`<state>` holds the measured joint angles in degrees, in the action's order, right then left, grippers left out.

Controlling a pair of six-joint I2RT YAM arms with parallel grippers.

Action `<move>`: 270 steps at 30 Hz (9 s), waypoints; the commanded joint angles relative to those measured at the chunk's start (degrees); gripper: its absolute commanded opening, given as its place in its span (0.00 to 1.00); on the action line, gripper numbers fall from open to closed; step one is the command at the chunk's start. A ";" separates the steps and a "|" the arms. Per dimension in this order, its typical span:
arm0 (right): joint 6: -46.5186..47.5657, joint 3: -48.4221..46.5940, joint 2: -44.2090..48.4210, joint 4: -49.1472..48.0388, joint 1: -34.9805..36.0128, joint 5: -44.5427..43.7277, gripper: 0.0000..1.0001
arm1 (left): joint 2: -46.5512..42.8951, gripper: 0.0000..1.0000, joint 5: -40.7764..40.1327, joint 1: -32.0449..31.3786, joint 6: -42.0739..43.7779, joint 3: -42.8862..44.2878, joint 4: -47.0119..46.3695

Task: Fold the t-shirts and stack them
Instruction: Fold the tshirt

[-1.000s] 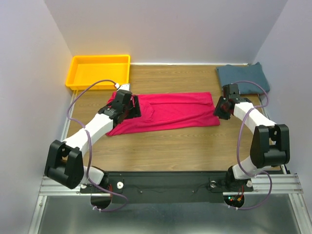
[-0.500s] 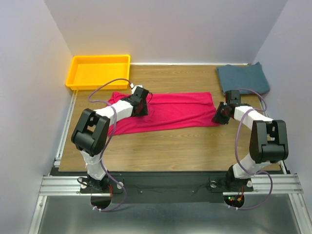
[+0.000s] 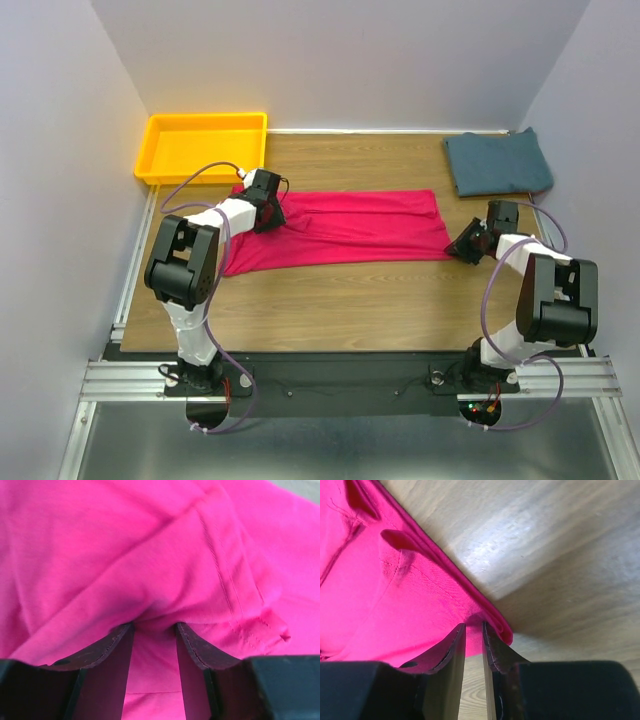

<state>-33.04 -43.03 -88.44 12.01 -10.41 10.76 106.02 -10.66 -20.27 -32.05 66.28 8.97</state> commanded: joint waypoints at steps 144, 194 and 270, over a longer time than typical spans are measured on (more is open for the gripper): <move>-0.70 1.71 4.33 29.56 48.81 -3.04 0.45 | 4.70 0.75 -0.25 -0.11 6.30 6.83 7.99; 15.98 -35.19 -9.02 24.82 31.77 -13.05 0.38 | -12.50 0.97 -3.05 -8.29 12.10 14.41 2.55; 5.44 -5.14 12.15 25.78 33.79 -6.37 0.33 | -18.30 0.73 6.62 -26.91 -6.52 -3.16 12.82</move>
<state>-26.02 -49.25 -78.76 36.93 23.27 6.68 87.66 -0.38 -42.57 -31.16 69.69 13.96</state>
